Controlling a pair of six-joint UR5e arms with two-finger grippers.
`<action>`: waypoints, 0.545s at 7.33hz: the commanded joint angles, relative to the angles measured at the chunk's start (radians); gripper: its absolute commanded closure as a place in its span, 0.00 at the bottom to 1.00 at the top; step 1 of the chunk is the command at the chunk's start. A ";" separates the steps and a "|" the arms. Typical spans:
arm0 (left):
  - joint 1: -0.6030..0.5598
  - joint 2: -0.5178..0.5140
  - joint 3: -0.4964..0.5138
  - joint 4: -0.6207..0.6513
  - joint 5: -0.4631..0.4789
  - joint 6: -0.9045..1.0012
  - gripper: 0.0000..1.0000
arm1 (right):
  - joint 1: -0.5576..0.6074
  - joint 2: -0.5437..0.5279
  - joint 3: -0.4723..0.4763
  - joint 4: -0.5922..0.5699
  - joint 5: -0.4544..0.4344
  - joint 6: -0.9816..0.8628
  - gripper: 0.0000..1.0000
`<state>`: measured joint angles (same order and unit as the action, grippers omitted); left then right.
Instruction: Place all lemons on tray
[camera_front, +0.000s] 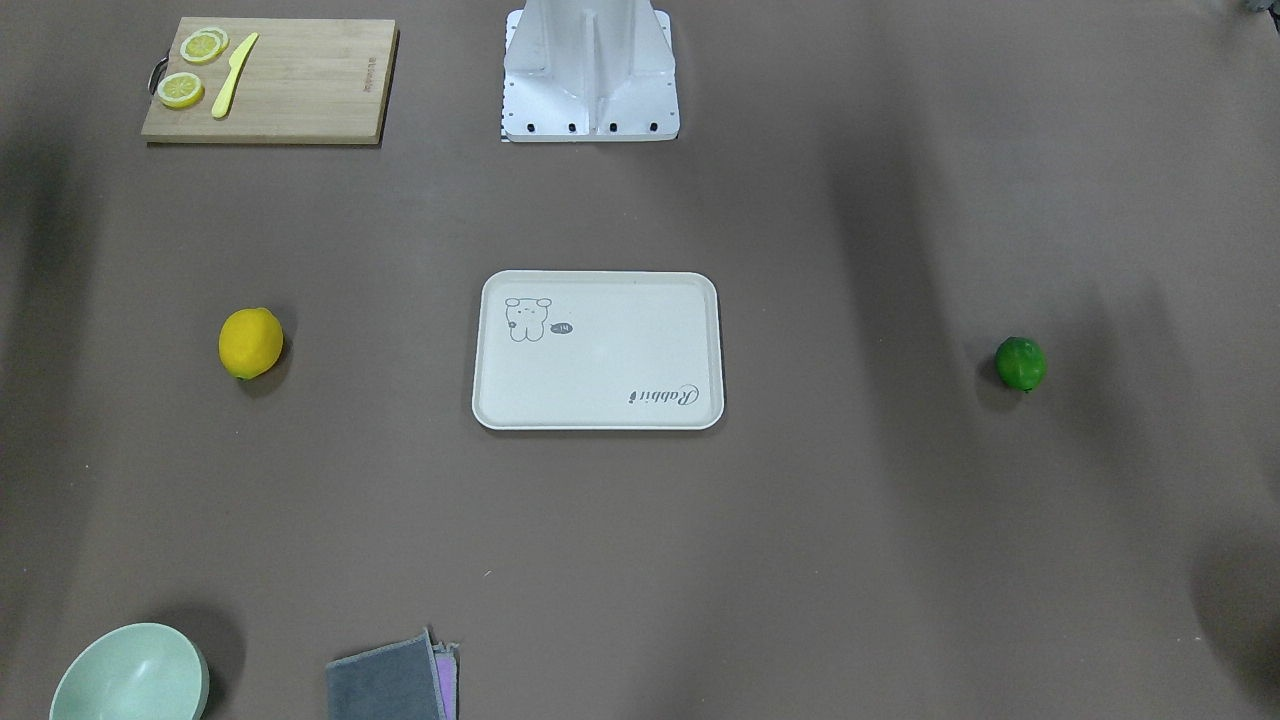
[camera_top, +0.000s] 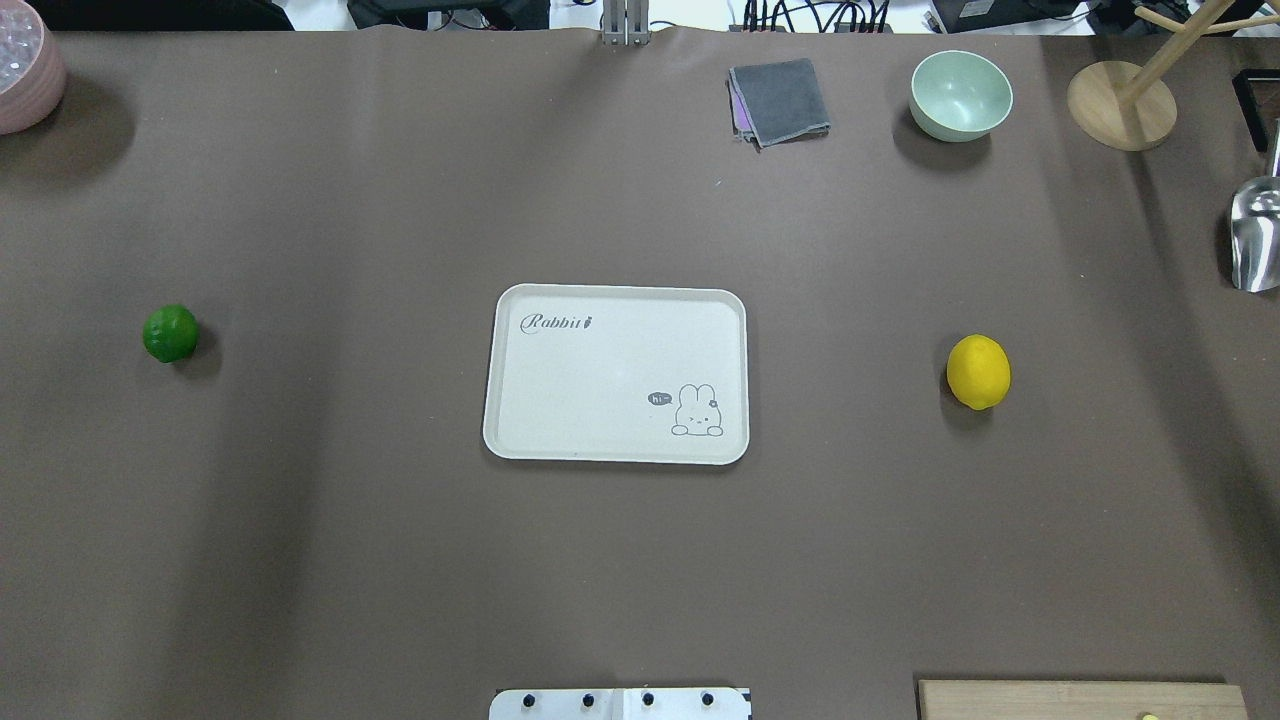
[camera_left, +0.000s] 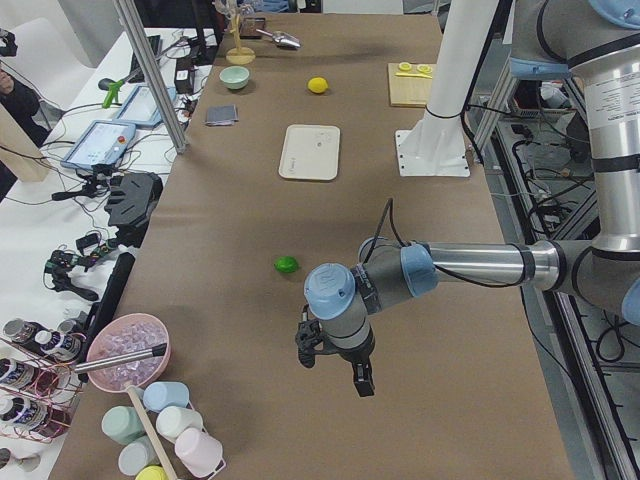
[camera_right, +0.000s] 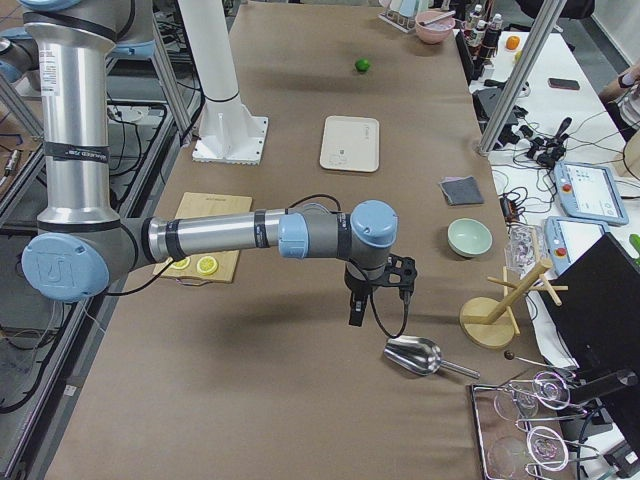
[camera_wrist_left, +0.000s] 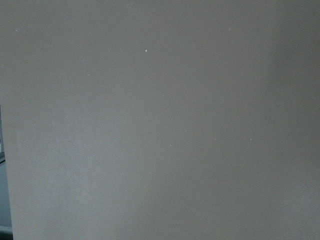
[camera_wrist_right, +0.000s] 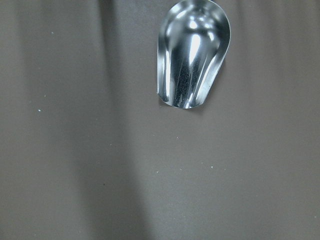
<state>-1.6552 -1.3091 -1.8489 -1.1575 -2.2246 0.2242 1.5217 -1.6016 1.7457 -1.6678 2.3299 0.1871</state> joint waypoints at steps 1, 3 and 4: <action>0.000 -0.010 -0.001 0.005 0.000 -0.009 0.02 | 0.000 0.002 0.000 0.000 0.002 0.000 0.00; 0.000 -0.010 -0.001 0.001 0.000 -0.008 0.02 | 0.000 0.003 0.001 0.000 0.002 0.000 0.00; -0.001 -0.010 -0.001 -0.004 -0.007 -0.003 0.02 | 0.000 0.006 0.003 -0.001 0.002 0.000 0.00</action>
<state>-1.6553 -1.3185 -1.8499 -1.1563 -2.2259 0.2171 1.5217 -1.5982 1.7474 -1.6677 2.3316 0.1871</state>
